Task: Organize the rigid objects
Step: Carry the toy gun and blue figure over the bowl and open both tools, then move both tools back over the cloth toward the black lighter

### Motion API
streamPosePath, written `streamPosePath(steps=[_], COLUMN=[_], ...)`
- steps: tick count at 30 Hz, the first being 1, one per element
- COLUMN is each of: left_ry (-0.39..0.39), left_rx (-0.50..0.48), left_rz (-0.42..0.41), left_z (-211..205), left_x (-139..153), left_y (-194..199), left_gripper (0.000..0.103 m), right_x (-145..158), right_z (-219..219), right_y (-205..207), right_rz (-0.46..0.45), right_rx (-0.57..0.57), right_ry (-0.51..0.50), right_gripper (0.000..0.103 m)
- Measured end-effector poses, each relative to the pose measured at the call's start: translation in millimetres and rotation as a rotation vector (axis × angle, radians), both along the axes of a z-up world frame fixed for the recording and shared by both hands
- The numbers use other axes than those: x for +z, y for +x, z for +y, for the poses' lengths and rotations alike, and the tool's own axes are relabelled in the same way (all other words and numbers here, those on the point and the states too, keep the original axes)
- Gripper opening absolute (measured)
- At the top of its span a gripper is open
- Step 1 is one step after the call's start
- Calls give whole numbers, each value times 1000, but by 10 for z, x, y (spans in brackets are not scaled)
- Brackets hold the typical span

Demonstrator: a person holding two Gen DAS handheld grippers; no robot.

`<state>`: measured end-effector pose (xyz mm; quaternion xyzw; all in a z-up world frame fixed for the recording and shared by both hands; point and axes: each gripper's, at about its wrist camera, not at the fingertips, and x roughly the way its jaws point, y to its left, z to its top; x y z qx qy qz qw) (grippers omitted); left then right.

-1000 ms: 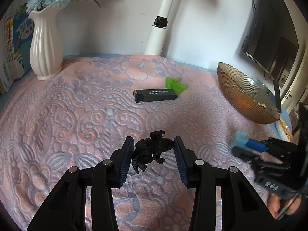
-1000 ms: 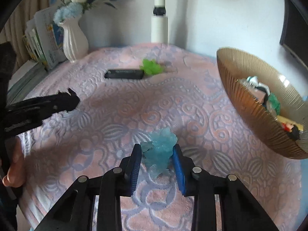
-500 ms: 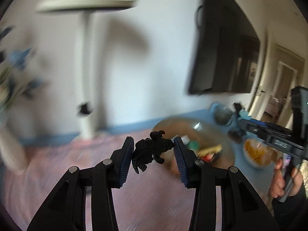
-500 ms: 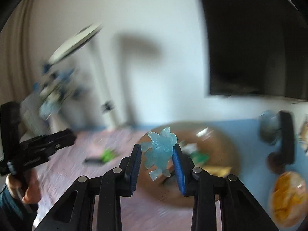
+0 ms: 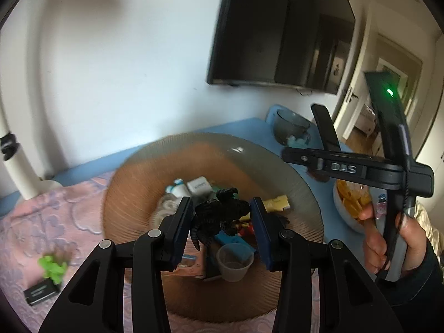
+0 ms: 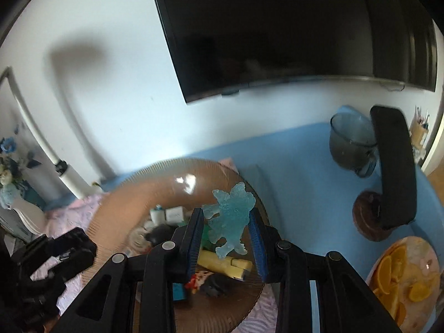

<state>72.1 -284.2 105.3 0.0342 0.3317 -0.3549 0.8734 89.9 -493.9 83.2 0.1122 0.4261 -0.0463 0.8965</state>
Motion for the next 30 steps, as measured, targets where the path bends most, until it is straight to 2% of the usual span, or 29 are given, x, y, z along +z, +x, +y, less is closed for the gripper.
streamPosePath(steps=[2,3,4,5,6,8,11,15,21,24,25,28,30], left_ry=[7,1,-12,-24,-37,-67,-78,-140,-134,-141,-130,-28,29], left_rx=[-20,-33,-49,-60,-66,-52,-6,81,210,293,332,493,585], left_rz=[-3,-6,-8,-9,-14,-40,-14,1,-44,-44,-46,-92,-63], left_z=[-82,-99,-105,-95,-63,50,294,825,1583,1935,2056,2391,2605], left_x=[-15,-8,14,45,75,162,249,357,471,429,399,193,-75], left_y=[-15,-36,-66,-79,-95,-137,-131,-251,-599,-722,-764,-892,-889], left_gripper=[40,44,52,76,96,98,98,98,98,99,100,102,102], right_x=[-56,-74,-94,-85,-58,28,164,324,565,714,768,855,820], right_z=[-14,-18,-31,-34,-29,-12,41,164,558,800,908,1206,1387], right_y=[37,57,55,44,18,-71,-191,-349,-560,-703,-760,-938,-1049], right_rz=[22,32,36,36,25,-3,-25,-59,-98,-139,-158,-196,-203], right_rx=[-13,-10,-12,-18,-22,-14,2,24,115,172,199,279,323], right_ry=[-13,-4,4,9,7,-2,-11,24,17,17,15,-15,-23], right_gripper=[32,33,38,50,55,59,59,60,62,74,81,83,88])
